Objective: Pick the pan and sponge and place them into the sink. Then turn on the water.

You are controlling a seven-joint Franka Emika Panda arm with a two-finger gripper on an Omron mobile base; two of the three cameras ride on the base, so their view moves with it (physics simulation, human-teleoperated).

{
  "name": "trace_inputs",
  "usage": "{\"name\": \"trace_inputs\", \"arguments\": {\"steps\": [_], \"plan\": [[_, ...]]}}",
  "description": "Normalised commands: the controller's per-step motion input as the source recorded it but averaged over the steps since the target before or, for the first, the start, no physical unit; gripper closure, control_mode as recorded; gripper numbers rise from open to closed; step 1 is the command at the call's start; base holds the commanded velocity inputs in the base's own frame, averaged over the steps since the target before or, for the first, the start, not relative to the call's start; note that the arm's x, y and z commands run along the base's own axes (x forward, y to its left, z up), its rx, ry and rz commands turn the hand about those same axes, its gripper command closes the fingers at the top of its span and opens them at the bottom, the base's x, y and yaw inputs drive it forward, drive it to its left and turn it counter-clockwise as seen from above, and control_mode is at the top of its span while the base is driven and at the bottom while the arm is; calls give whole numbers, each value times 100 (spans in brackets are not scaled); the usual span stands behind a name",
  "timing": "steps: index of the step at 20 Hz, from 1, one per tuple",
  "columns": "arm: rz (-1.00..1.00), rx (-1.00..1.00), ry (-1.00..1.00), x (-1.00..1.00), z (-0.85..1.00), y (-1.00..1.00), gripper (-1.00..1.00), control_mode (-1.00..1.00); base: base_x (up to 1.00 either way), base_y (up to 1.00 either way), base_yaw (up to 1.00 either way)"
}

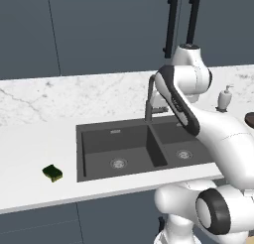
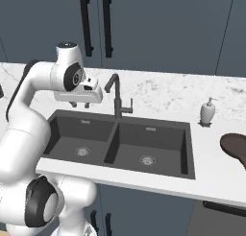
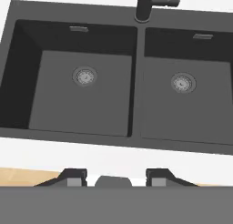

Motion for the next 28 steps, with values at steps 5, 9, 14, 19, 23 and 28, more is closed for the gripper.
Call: {"name": "trace_inputs", "arguments": {"steps": [5,9,14,19,23,28], "plan": [[0,-3,1,-51,-6,0,-100,-100,0,0,0],[0,-11,0,-100,-15,-2,-100,-100,0,0,0],[-10,-4,8,-79,-29,-49,-100,-100,0,0,0],[-7,-3,8,-30,-43,-92,-100,-100,0,0,0],[-1,0,8,-1,-43,-100,-100,-100,0,0,0],[0,0,11,0,-45,-100,-100,-100,0,0,0]]}}
